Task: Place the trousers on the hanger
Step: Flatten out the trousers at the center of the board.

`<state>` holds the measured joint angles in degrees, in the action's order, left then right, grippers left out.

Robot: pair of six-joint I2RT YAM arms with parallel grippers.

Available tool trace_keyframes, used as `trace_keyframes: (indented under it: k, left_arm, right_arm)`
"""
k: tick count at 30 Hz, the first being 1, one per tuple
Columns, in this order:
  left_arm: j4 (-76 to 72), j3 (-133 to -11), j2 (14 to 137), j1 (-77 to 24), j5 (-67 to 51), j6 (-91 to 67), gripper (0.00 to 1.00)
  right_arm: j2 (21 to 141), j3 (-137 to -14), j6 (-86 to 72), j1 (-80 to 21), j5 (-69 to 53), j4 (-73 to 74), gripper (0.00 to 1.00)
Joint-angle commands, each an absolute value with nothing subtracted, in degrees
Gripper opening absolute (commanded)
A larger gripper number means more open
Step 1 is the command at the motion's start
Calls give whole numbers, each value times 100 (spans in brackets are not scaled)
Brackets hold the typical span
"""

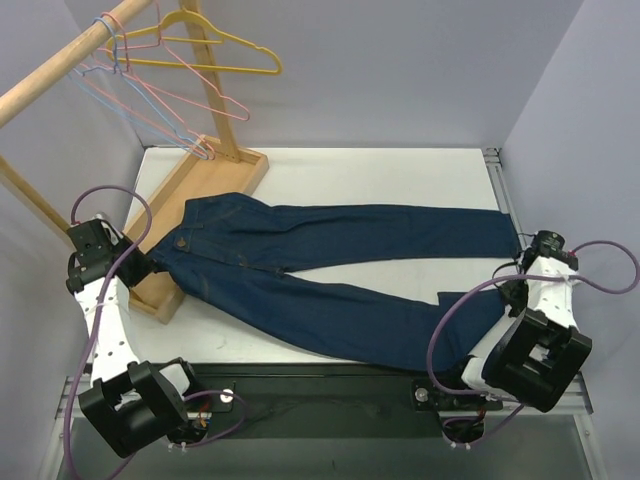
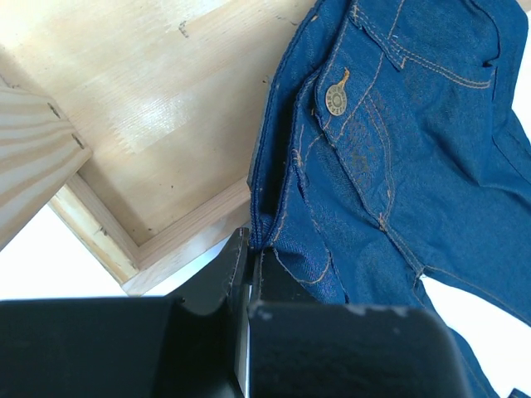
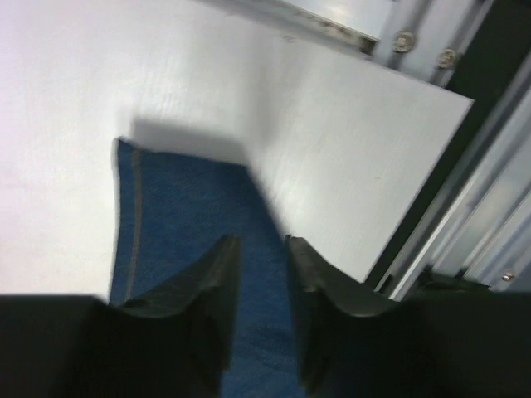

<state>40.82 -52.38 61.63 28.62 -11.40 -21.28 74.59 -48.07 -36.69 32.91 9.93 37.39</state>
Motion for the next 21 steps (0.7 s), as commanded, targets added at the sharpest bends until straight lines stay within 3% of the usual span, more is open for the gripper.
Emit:
trace_keyframes:
  k: [1, 2, 5, 11, 21]
  left_arm:
    - [3454, -4993, 6161, 3234, -879, -2285, 0]
    - [3472, -4983, 6152, 3234, -870, -2268, 0]
    - [3507, -4913, 6100, 3243, -870, -2224, 0]
    - [3525, -4861, 6064, 3226, -905, -2189, 0]
    - [3533, -4852, 6021, 3173, -958, -2180, 0]
  right_arm:
    - [7128, -5142, -3261, 2175, 976, 3674, 39]
    - [7119, -5142, -3130, 2014, 862, 3630, 45]
    - [7320, -5177, -2945, 1408, 334, 3525, 50]
    - [8085, -5168, -2698, 353, 317, 3577, 51]
    - [9255, -5405, -2689, -580, 878, 3577, 54]
